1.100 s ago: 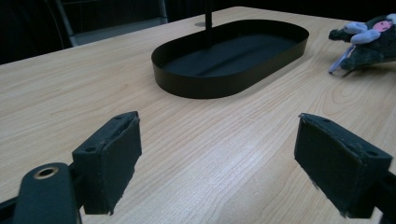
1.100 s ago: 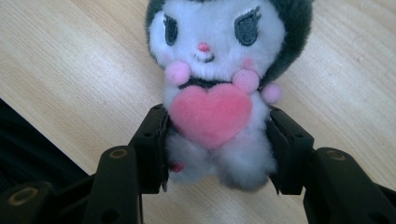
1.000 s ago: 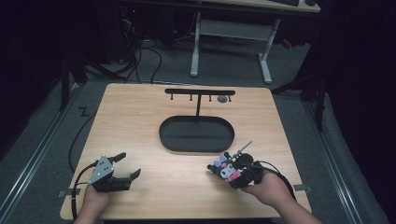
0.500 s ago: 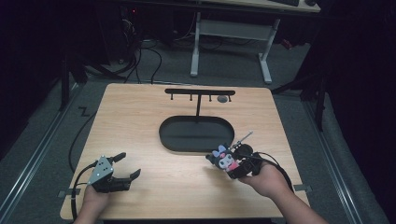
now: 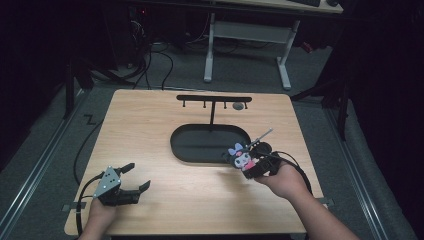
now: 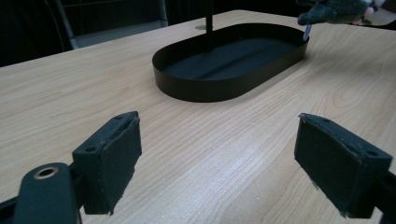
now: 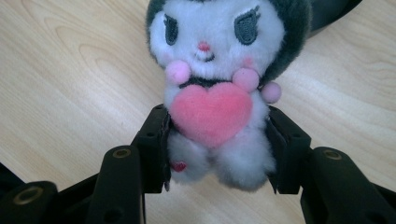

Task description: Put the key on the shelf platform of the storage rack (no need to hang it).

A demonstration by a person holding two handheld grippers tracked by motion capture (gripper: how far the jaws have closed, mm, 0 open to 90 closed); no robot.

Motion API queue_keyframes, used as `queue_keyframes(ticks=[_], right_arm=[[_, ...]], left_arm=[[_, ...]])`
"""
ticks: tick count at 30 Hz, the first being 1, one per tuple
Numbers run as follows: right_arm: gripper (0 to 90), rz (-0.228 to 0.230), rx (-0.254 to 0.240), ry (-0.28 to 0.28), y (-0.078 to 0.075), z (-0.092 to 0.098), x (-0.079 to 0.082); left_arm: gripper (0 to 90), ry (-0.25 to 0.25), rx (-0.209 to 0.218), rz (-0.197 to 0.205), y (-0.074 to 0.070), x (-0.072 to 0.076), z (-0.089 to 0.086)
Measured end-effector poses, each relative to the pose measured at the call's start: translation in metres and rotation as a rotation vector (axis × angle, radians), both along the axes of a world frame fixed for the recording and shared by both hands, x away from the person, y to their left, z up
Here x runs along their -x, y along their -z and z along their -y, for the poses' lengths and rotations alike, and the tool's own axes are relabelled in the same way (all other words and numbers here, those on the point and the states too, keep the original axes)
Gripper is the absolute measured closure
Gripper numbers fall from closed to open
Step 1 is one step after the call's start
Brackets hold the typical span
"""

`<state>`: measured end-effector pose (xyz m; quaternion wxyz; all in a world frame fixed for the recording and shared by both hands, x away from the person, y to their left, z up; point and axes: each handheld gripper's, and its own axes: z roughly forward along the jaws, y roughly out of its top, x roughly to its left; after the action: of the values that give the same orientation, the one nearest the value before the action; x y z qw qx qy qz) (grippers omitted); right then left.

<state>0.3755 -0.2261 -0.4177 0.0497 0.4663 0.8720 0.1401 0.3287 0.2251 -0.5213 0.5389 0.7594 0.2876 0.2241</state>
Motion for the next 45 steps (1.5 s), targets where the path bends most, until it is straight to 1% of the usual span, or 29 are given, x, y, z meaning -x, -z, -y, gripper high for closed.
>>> queue_keyframes(ticks=[2,3,5,6,7,8,9,10,13,14,16,17,19,20,22,23,25,28,30,31,33,34,35,37,38,39,41,45], right_arm=[[49.7,-0.002,0.001,0.006,-0.001,-0.001,-0.001],[49.7,0.0,0.0,0.004,-0.003,-0.001,-0.003],[49.7,0.007,0.004,0.003,-0.005,-0.002,-0.008],[49.7,0.006,0.003,0.006,-0.005,-0.003,-0.009],[49.7,0.008,0.007,-0.004,-0.006,-0.003,-0.012],[49.6,-0.001,0.003,0.006,-0.006,-0.005,-0.013],[49.7,0.005,0.005,0.002,-0.005,-0.006,-0.015],[49.7,-0.001,0.003,0.002,-0.004,-0.008,-0.018],[49.6,-0.002,0.004,0.0,-0.002,-0.011,-0.021],[49.6,-0.01,0.008,0.01,-0.002,-0.012,-0.022],[49.6,-0.005,0.01,-0.006,-0.001,-0.015,-0.027],[49.6,-0.01,0.008,-0.005,0.0,-0.017,-0.031],[49.6,-0.01,0.007,-0.002,0.0,-0.018,-0.032],[49.5,-0.015,0.012,-0.004,0.001,-0.02,-0.036],[49.5,-0.017,0.02,-0.013,0.002,-0.02,-0.038],[49.5,-0.02,0.019,-0.003,0.002,-0.021,-0.039],[49.4,-0.013,0.022,-0.009,0.0,-0.024,-0.045],[49.4,-0.008,0.03,-0.012,-0.001,-0.026,-0.049],[49.4,-0.008,0.023,-0.009,-0.001,-0.028,-0.052],[49.4,-0.006,0.031,-0.014,-0.001,-0.03,-0.056],[49.4,-0.003,0.028,-0.01,-0.001,-0.031,-0.058],[49.4,-0.001,0.031,-0.019,-0.001,-0.031,-0.06],[49.4,-0.005,0.028,-0.012,-0.001,-0.033,-0.062],[49.4,0.0,0.032,-0.023,0.0,-0.033,-0.065],[49.4,-0.007,0.028,-0.003,-0.001,-0.035,-0.066],[49.3,-0.001,0.037,-0.014,-0.001,-0.035,-0.068],[49.3,0.001,0.023,-0.012,-0.001,-0.037,-0.072],[49.3,0.006,0.027,-0.015,-0.002,-0.041,-0.077]], left_arm=[[15.4,0.0,-0.001,0.0,0.0,0.0,0.0],[15.4,0.001,-0.004,0.002,0.0,0.0,-0.001],[15.4,-0.003,0.004,0.003,0.0,0.0,-0.001],[15.4,-0.003,-0.001,0.003,0.0,0.001,-0.001],[15.4,-0.002,0.002,0.003,0.0,0.001,-0.001],[15.4,0.001,-0.002,0.002,-0.001,0.001,-0.001],[15.4,0.002,-0.002,0.002,-0.001,0.001,-0.001],[15.4,0.003,-0.002,0.002,-0.001,0.002,-0.001],[15.4,0.004,-0.003,0.002,-0.001,0.002,-0.002],[15.4,0.004,-0.003,0.0,-0.001,0.002,-0.002],[15.4,0.005,-0.003,-0.001,0.0,0.002,-0.001],[15.4,0.006,-0.004,-0.001,0.0,0.002,-0.001],[15.4,0.005,-0.004,-0.001,0.0,0.001,-0.001],[15.4,0.004,-0.002,0.0,0.0,0.001,-0.002],[15.4,0.003,0.0,-0.002,0.0,0.001,-0.002],[15.4,0.003,0.001,-0.003,0.0,0.001,-0.002],[15.4,0.005,-0.001,-0.003,0.0,0.001,-0.002],[15.4,0.003,0.001,-0.004,0.0,0.001,-0.002],[15.4,0.004,0.002,-0.005,0.0,0.001,-0.002],[15.4,0.004,0.001,-0.005,0.0,0.001,-0.001],[15.4,0.006,-0.002,-0.006,0.0,0.001,-0.001],[15.4,0.007,-0.003,-0.006,0.0,0.002,-0.001],[15.4,0.008,-0.004,-0.006,0.0,0.002,-0.001],[15.4,0.008,-0.005,-0.007,0.0,0.002,-0.001],[15.4,0.008,-0.004,-0.007,0.001,0.002,-0.001],[15.4,0.008,-0.008,-0.009,0.001,0.002,0.0],[15.4,0.01,-0.01,-0.011,0.002,0.001,0.0],[15.4,0.017,-0.015,-0.018,0.004,0.0,0.0]])
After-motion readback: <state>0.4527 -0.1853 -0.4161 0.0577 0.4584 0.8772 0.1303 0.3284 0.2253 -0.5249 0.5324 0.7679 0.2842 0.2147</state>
